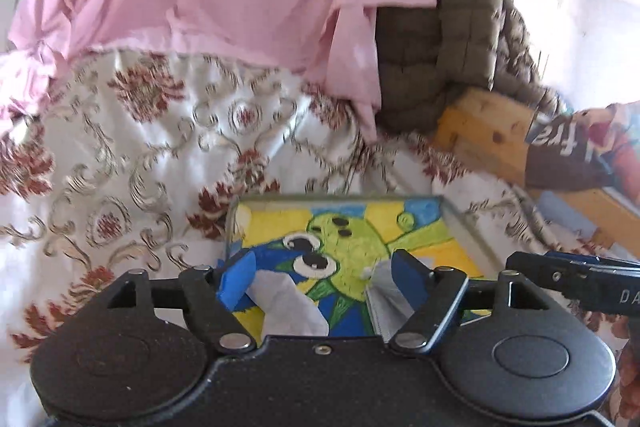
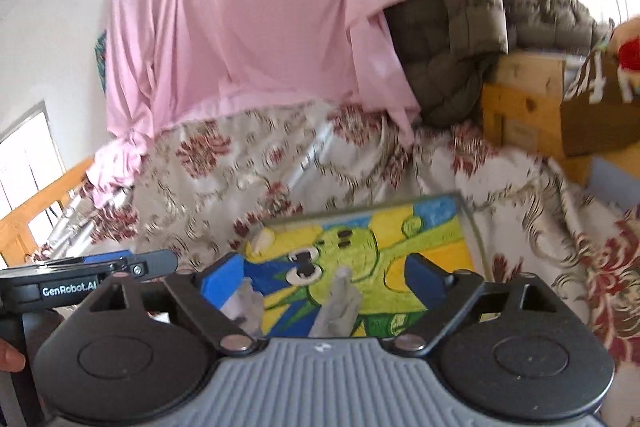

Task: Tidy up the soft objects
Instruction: 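Open both tools to drop the socks into the tray, then move both open tools back over the pile of soft items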

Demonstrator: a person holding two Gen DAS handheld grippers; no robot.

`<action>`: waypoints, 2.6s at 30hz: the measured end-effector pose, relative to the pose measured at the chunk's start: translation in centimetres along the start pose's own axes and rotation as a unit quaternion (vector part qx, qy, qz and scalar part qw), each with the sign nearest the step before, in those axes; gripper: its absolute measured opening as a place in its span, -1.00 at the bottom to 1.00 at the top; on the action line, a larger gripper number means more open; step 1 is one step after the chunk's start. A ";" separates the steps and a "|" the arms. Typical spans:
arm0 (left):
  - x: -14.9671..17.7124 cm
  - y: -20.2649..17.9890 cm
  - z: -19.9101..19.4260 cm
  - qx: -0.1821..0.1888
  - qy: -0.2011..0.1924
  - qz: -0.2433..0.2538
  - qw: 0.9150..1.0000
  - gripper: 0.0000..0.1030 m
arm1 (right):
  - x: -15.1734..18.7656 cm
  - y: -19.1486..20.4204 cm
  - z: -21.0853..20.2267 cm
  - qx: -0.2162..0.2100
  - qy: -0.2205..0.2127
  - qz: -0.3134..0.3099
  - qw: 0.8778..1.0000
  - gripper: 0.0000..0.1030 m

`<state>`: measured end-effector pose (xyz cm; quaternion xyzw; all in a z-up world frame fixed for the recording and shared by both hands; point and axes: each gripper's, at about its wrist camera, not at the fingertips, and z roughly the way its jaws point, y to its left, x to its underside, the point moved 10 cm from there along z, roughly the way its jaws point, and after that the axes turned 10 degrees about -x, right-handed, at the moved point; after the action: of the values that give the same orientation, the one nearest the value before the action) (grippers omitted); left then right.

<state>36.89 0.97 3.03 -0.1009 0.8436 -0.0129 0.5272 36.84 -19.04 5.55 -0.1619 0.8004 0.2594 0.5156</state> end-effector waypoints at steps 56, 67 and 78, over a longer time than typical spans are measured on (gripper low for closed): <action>15.9 2.9 -16.7 -0.024 0.057 -0.016 0.998 0.98 | 17.9 6.4 -13.7 0.055 0.034 -0.052 0.997 1.00; 18.8 2.0 -15.6 -0.018 0.117 -0.040 0.992 0.98 | 20.0 6.6 -12.7 0.039 0.085 -0.049 0.994 1.00; 20.2 1.9 -15.0 -0.025 0.145 -0.049 0.988 0.98 | 21.6 6.5 -11.9 0.039 0.130 -0.044 0.990 1.00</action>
<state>14.65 -2.18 -8.44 -0.1523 0.9051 -0.0320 0.3958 15.59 -20.48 -8.55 -0.2094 0.8623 0.1813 0.4240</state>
